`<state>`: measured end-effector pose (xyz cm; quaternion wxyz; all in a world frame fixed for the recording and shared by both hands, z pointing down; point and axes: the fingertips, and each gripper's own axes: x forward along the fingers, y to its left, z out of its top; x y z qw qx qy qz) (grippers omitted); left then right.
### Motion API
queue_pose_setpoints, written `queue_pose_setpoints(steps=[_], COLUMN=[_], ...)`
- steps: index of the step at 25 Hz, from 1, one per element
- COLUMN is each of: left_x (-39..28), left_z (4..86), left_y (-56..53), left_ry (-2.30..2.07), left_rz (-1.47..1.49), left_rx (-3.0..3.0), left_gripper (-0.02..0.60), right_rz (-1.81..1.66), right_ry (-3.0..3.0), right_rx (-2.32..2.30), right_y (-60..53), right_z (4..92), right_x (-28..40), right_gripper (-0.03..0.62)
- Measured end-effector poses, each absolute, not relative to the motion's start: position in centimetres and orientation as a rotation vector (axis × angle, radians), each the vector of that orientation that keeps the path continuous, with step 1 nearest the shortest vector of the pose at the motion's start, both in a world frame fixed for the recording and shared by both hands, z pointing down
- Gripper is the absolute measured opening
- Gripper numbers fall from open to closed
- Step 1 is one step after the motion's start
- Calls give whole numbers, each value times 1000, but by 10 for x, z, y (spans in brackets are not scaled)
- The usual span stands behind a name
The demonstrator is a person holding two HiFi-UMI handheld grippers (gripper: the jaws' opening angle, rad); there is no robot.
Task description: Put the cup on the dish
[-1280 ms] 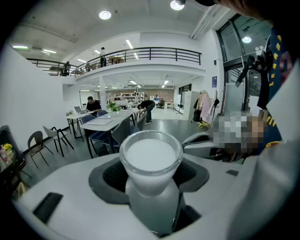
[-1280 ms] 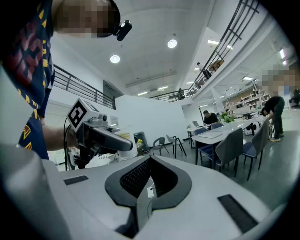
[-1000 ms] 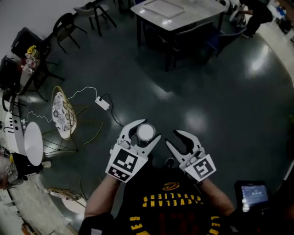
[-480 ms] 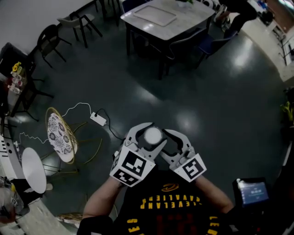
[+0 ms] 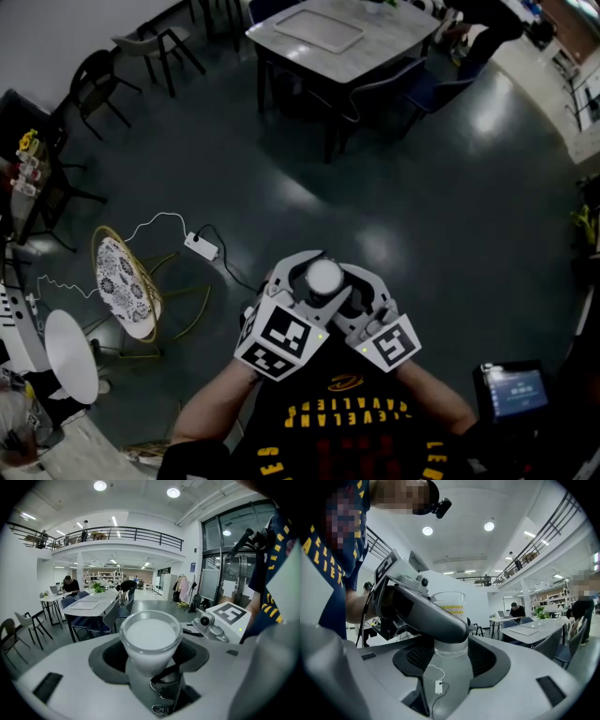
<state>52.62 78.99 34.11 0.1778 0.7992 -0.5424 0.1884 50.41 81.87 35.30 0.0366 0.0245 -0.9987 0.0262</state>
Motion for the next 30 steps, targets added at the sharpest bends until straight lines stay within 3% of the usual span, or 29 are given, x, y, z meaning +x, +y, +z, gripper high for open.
queue_pose_setpoints(steps=[30], left_x=[456], left_z=[326], left_y=[571], left_ry=[-1809], left_rz=[477], left_rx=[2082], left_gripper=[258], right_rz=[119], right_ry=[-3090], right_rx=[-190], right_y=[606], right_z=[345], right_x=[442], right_gripper=[225])
